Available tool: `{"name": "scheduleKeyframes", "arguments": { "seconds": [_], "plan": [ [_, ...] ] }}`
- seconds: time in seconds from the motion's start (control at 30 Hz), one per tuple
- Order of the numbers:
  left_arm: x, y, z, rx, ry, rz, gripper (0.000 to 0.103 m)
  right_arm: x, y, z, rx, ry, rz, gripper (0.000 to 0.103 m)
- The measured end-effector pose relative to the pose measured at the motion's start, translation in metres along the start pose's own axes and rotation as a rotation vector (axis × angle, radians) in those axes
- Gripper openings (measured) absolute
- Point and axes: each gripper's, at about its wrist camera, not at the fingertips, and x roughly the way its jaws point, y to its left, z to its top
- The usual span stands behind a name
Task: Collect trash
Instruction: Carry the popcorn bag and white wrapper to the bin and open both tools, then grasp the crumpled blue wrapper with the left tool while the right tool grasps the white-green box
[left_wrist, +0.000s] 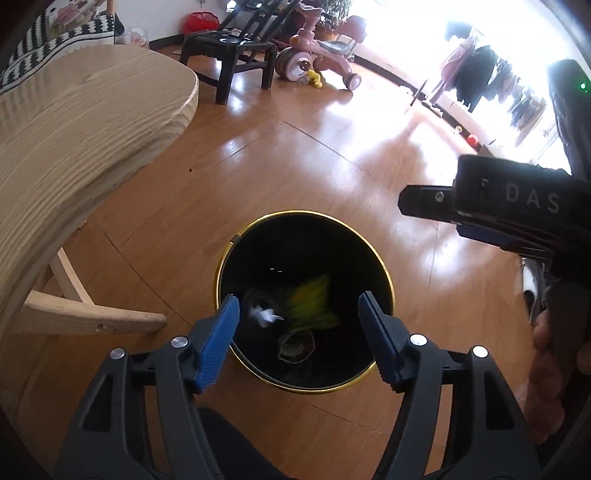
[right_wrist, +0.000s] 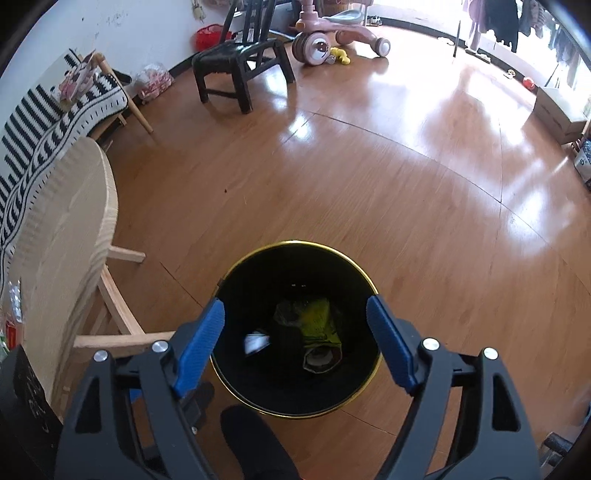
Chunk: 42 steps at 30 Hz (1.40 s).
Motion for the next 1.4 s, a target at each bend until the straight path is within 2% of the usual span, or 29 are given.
{"name": "scheduleKeyframes", "arguments": {
  "seconds": [0.1,0.2,0.33,0.47,0.63,0.67,0.73,0.87,0.93,1.03,1.13,1.2,1.4],
  "plan": [
    [-0.015,0.002,-0.002,0.005,-0.006,-0.013,0.075,-0.01,0.007,0.001,-0.006,-0.034,0.01,0.081],
    [-0.052,0.013,-0.007,0.033,-0.041,0.005,0.083,-0.026,0.028,0.001,-0.045,-0.092,0.03,0.083],
    [-0.122,0.051,-0.02,0.056,-0.112,0.087,0.087,-0.056,0.079,-0.004,-0.128,-0.175,0.116,0.083],
    [-0.207,0.12,-0.044,-0.007,-0.192,0.214,0.089,-0.083,0.146,-0.018,-0.249,-0.241,0.203,0.084],
    [-0.297,0.21,-0.089,-0.115,-0.265,0.382,0.091,-0.106,0.251,-0.054,-0.438,-0.246,0.347,0.084],
    [-0.318,0.237,-0.105,-0.148,-0.279,0.447,0.091,-0.109,0.275,-0.064,-0.484,-0.243,0.379,0.084],
    [-0.346,0.277,-0.128,-0.216,-0.293,0.531,0.091,-0.115,0.319,-0.082,-0.554,-0.229,0.442,0.084],
    [-0.388,0.343,-0.166,-0.38,-0.319,0.623,0.091,-0.124,0.386,-0.117,-0.629,-0.194,0.557,0.084],
    [-0.398,0.363,-0.167,-0.408,-0.328,0.642,0.091,-0.126,0.421,-0.137,-0.665,-0.17,0.606,0.084],
    [-0.41,0.387,-0.181,-0.416,-0.336,0.667,0.091,-0.124,0.463,-0.161,-0.74,-0.148,0.621,0.084],
    [-0.414,0.409,-0.191,-0.447,-0.325,0.656,0.091,-0.115,0.493,-0.175,-0.796,-0.135,0.637,0.084],
    [-0.412,0.424,-0.198,-0.475,-0.316,0.651,0.091,-0.101,0.512,-0.183,-0.831,-0.127,0.615,0.084],
    [-0.398,0.459,-0.183,-0.47,-0.334,0.606,0.091,-0.071,0.547,-0.198,-0.895,-0.099,0.583,0.084]
  ]
}}
